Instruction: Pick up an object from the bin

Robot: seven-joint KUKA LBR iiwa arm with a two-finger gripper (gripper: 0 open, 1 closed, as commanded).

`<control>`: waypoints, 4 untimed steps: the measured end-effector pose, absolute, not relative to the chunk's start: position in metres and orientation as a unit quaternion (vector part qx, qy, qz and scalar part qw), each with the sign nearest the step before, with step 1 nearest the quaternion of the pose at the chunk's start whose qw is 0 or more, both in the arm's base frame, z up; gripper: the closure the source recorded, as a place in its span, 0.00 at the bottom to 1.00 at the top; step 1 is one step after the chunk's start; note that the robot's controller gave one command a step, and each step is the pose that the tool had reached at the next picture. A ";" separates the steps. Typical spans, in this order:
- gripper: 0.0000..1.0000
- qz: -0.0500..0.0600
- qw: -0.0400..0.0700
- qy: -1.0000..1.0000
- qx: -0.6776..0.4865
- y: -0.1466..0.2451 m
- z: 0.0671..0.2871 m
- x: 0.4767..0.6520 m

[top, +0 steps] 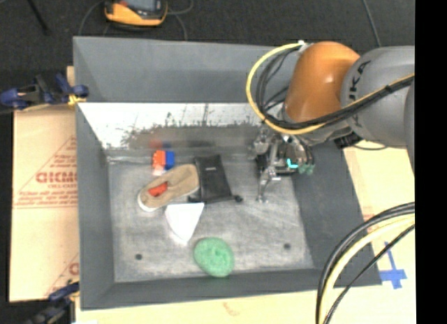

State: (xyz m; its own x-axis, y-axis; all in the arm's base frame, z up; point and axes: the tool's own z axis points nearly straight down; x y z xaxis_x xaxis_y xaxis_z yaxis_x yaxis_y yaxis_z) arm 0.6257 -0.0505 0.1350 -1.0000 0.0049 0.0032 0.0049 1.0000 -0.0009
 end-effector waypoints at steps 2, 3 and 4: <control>0.00 -0.001 -0.004 -0.999 -0.037 0.014 0.076 0.625; 0.00 0.000 -0.001 -0.985 -0.172 0.006 0.123 0.624; 0.00 0.000 -0.003 -0.993 -0.117 0.020 0.124 0.624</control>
Offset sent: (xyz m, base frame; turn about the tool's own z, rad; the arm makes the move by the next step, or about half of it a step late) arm -0.0031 0.0689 -0.0650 0.0714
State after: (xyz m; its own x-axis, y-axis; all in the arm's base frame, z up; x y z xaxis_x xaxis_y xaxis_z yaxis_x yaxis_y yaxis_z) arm 0.6242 0.0195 0.1237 -0.9727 0.2319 -0.0060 0.2319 0.9727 -0.0001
